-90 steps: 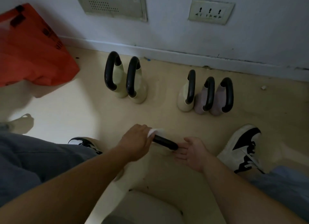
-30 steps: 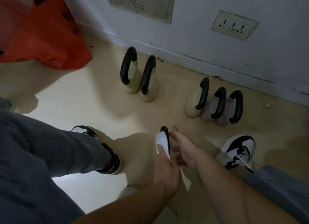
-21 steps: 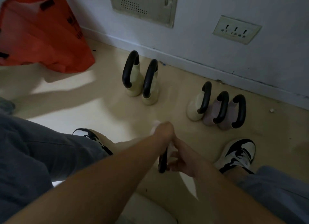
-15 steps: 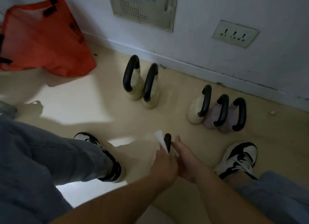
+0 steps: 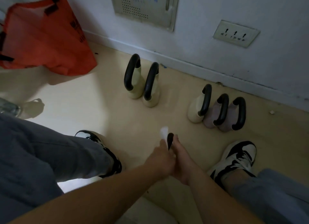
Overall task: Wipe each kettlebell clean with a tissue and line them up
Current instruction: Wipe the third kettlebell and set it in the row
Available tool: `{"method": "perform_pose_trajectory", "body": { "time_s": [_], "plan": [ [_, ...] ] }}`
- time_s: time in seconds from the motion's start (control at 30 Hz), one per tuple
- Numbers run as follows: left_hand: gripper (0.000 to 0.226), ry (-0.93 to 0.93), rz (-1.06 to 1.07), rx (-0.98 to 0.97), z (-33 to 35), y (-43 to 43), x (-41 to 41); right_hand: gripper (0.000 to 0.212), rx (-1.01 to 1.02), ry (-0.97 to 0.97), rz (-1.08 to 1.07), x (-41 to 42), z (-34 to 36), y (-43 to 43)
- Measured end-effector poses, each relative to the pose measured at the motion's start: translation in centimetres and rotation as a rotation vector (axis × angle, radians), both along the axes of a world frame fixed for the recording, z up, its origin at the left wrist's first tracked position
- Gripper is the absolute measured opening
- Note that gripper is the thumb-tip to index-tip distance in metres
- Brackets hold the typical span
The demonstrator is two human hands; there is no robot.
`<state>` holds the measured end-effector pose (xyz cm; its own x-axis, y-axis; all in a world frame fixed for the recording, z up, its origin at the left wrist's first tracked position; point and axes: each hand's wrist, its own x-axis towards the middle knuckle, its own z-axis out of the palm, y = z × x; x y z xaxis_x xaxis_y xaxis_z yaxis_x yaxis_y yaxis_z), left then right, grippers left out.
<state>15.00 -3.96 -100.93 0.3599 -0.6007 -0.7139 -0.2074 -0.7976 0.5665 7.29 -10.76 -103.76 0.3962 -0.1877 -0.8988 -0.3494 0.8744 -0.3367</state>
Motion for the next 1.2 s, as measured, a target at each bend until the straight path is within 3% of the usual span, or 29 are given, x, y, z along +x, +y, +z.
{"method": "perform_pose_trajectory", "body": {
  "time_s": [0.13, 0.23, 0.3, 0.37, 0.43, 0.53, 0.63, 0.8, 0.97, 1.07, 1.13, 1.2],
  "plan": [
    [0.037, -0.13, -0.008, 0.055, 0.7, 4.3, -2.6, 0.071, -0.005, 0.06, 0.066, 0.0, 0.4, -0.4],
    [0.019, -0.124, -0.001, 0.074, 1.8, 3.1, -3.1, 0.07, -0.002, 0.076, 0.073, 0.7, 0.6, -0.1],
    [0.02, 0.029, 0.168, 0.031, 1.7, 0.8, -2.0, 0.07, -0.005, 0.089, 0.05, 1.1, 0.0, 0.0],
    [0.035, 0.152, 0.338, -0.017, 1.3, -2.2, 0.0, 0.056, -0.064, 0.102, 0.015, 1.3, -0.5, -0.1],
    [0.05, 0.198, 0.371, -0.013, 1.2, -4.5, 1.5, 0.049, -0.073, 0.13, 0.0, 1.3, -1.0, -0.1],
    [0.049, 0.211, 0.346, -0.011, 0.9, -3.1, 1.2, 0.055, -0.057, 0.167, 0.011, 1.4, -1.2, -0.1],
    [0.049, 0.127, 0.182, 0.072, 1.3, 1.1, -0.1, 0.07, 0.062, 0.12, -0.057, 1.4, -1.7, -0.5],
    [0.026, -0.081, -0.229, 0.248, 3.3, 2.1, 3.8, 0.076, 0.095, 0.044, 0.025, 0.8, -1.2, -1.5],
    [0.037, -0.318, 0.033, 0.233, 1.7, 3.4, 8.4, 0.087, -0.099, 0.131, 0.22, 1.9, -1.6, -0.5],
    [0.047, -0.101, 0.065, 0.073, 0.1, 4.5, 4.0, 0.091, -0.136, 0.189, 0.242, 2.5, -2.0, -0.3],
    [0.04, 0.086, 0.151, -0.054, 0.2, 4.9, 0.2, 0.073, -0.141, 0.203, 0.26, 2.6, -1.5, -0.4],
    [0.035, 0.148, 0.288, -0.157, 0.5, 4.6, -1.5, 0.057, -0.149, 0.213, 0.258, 2.4, -1.2, -0.6]
  ]
}}
